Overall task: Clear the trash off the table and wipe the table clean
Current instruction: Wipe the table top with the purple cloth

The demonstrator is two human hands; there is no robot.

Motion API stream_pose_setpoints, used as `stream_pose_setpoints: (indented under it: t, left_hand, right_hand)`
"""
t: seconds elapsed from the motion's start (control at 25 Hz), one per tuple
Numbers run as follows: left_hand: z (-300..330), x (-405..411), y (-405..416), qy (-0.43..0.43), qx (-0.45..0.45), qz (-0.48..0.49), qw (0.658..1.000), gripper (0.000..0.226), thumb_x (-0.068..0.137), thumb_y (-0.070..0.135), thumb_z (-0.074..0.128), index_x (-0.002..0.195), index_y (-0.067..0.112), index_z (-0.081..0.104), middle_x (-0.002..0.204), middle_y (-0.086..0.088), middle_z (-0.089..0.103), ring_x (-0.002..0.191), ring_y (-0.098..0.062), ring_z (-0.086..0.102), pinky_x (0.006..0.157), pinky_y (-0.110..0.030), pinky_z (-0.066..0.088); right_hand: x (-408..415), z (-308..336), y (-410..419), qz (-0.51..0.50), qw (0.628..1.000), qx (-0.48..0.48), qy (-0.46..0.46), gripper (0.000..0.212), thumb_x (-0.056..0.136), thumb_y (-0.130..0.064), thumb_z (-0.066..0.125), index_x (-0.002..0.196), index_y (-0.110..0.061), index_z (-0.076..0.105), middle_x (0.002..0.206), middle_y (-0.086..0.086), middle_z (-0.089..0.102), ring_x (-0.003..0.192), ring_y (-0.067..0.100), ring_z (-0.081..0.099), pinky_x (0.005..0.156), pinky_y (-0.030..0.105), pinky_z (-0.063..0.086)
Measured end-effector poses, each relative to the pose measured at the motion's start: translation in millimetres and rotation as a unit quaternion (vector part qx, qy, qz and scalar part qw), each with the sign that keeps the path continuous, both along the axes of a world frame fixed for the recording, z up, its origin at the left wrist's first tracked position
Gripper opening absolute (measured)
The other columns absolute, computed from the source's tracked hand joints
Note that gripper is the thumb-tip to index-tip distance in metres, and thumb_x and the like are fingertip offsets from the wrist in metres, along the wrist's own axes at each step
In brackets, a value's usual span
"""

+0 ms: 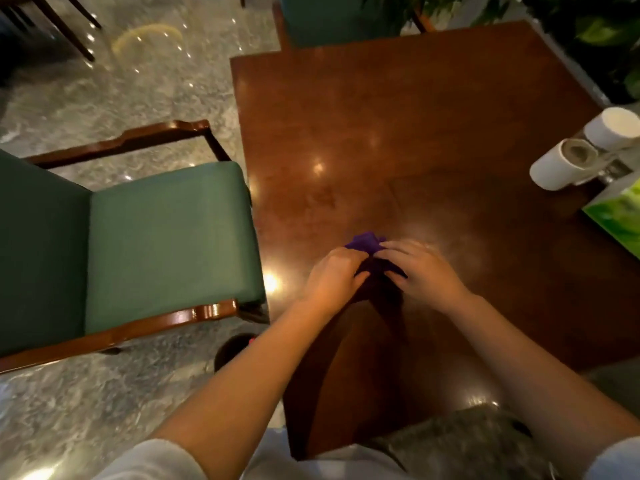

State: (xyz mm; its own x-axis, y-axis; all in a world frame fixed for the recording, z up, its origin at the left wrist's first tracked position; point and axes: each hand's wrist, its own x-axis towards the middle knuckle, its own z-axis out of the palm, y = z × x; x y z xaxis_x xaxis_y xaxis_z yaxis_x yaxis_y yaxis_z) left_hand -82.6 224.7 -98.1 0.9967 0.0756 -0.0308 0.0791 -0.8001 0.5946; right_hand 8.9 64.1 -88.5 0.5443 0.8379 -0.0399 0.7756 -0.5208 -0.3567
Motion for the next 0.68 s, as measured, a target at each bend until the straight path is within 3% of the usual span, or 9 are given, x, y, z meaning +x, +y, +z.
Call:
stream_pose_setpoints:
  t: [0.08, 0.16, 0.2, 0.28, 0.44, 0.68]
  left_hand:
    - [-17.9, 9.3, -18.6, -0.002, 0.03, -0.027, 0.999, 0.03, 0.079, 0.016, 0.068, 0.107, 0.006, 0.063, 0.108, -0.017, 0.065, 0.104, -0.033, 0.058, 0.085, -0.043, 0.049]
    - [-31.2, -1.4, -17.9, 0.004, 0.076, -0.045, 0.996, 0.042, 0.083, 0.019, 0.063, 0.123, 0.008, 0.055, 0.134, -0.016, 0.051, 0.127, -0.031, 0.043, 0.1, -0.045, 0.036]
    - [-33.8, -3.8, -14.3, 0.017, 0.11, -0.047, 0.993, 0.051, 0.089, 0.023, 0.054, 0.137, 0.012, 0.041, 0.148, -0.011, 0.034, 0.137, -0.025, 0.027, 0.108, -0.044, 0.025]
    - [-60.6, -29.9, -73.8, 0.091, 0.186, -0.076, 0.975, 0.057, 0.096, 0.03, 0.038, 0.147, 0.02, 0.013, 0.156, -0.005, 0.006, 0.143, -0.018, 0.003, 0.113, -0.042, 0.007]
    - [-59.1, -37.7, -57.1, 0.11, 0.219, -0.1, 0.964, 0.058, 0.098, 0.035, 0.027, 0.146, 0.019, 0.0, 0.156, -0.007, -0.006, 0.142, -0.018, -0.008, 0.114, -0.037, 0.0]
    - [-53.9, -122.2, -87.0, 0.115, 0.179, -0.07, 0.975, 0.057, 0.099, 0.032, 0.032, 0.146, 0.014, 0.005, 0.155, -0.009, -0.003, 0.142, -0.021, -0.004, 0.115, -0.034, 0.001]
  right_hand:
    - [4.9, -18.3, -22.0, -0.007, 1.0, -0.015, 0.023, 0.042, 0.076, -0.009, 0.069, 0.117, -0.012, 0.06, 0.125, 0.012, 0.058, 0.117, 0.032, 0.052, 0.096, 0.045, 0.043]
    - [-9.2, -34.3, -29.5, 0.006, 0.999, -0.045, 0.019, 0.048, 0.089, -0.024, 0.053, 0.135, -0.016, 0.043, 0.147, 0.009, 0.036, 0.136, 0.026, 0.031, 0.109, 0.042, 0.027]
    - [-12.0, -36.3, -26.2, -0.002, 0.999, -0.051, 0.009, 0.053, 0.093, -0.034, 0.039, 0.143, -0.018, 0.03, 0.153, 0.004, 0.021, 0.14, 0.02, 0.017, 0.112, 0.04, 0.016]
    - [-42.8, -71.3, -84.0, -0.014, 0.997, -0.075, 0.016, 0.059, 0.092, -0.042, 0.02, 0.147, -0.02, 0.014, 0.155, 0.002, 0.006, 0.142, 0.017, 0.003, 0.112, 0.039, 0.005]
    - [-61.3, -78.2, -73.3, -0.029, 0.997, -0.071, 0.001, 0.058, 0.093, -0.038, 0.023, 0.147, -0.019, 0.012, 0.156, 0.007, 0.007, 0.142, 0.021, 0.004, 0.113, 0.039, 0.006]
    - [-132.9, -81.9, -95.5, 0.012, 0.999, -0.042, -0.012, 0.057, 0.09, -0.036, 0.026, 0.143, -0.016, 0.027, 0.151, 0.011, 0.026, 0.139, 0.026, 0.022, 0.109, 0.042, 0.016]
